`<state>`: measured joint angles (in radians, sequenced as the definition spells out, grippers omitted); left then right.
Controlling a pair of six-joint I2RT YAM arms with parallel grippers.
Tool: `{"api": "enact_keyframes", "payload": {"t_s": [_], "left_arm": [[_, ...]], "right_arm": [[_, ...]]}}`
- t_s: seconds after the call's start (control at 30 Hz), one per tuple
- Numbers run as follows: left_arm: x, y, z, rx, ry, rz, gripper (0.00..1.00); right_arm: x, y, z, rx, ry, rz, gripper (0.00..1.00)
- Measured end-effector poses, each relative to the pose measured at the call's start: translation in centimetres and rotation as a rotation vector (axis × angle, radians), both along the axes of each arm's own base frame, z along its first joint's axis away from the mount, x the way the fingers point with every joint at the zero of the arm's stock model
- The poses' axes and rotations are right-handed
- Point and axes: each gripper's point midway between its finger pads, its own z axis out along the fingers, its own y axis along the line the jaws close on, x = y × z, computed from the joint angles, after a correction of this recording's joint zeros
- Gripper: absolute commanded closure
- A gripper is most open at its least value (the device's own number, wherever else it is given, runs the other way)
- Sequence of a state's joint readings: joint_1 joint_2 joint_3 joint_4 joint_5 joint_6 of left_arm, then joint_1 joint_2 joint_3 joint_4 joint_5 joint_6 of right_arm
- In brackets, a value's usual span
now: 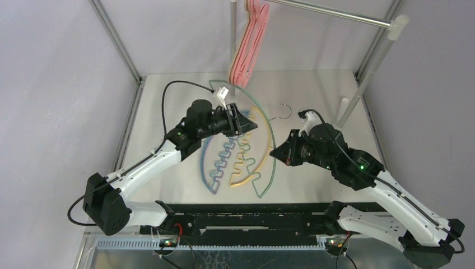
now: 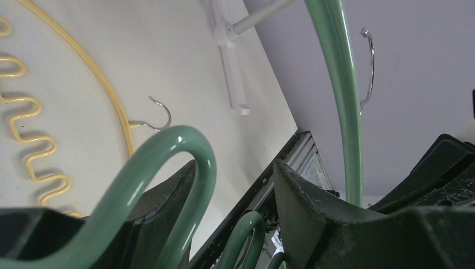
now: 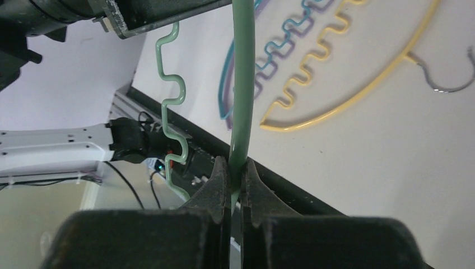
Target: Organize the hangers
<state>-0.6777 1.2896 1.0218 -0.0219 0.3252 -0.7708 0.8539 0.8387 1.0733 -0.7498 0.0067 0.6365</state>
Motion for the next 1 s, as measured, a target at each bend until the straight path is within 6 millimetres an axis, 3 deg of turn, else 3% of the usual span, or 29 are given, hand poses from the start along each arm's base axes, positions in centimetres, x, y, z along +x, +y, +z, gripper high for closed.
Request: {"api": "enact_keyframes", "payload": {"t_s": [0.07,0.17,0.2,0.43,0.8,1.0], "left_arm": [[0.1,0.1,0.0,0.0,-0.002,0.003,0.36],[0.1,0.1,0.0,0.006,-0.012,-0.003,0.04],[0.1,0.1,-0.1,0.015,-0.021,-0.008,0.01],[-0.8,0.0,0.1,0.022,-0.045,-0.061,0.01],[-3.7,2.3,3.2,0.028,-0.125,-0.08,0.01],[-4.8,3.5,4.2,0.034,-0.153,-0.07,0.01]], "right_arm": [[-0.1,0.2,0.1,0.034,0.017,0.008,1.0],[0.0,0.3,0.7,0.074,0.013,0.007,1.0],[0.1,0.3,1.2,0.09,0.003,0.001,1.0],[0.7,-0.9,2.6,0.125,-0.052,-0.057,1.0],[0.8,-3.2,-0.4,-0.017,-0.008,-0.122,1.0],[1.0,-6.6,-2.5,-0.152,0.009,-0.242,1.0]]}}
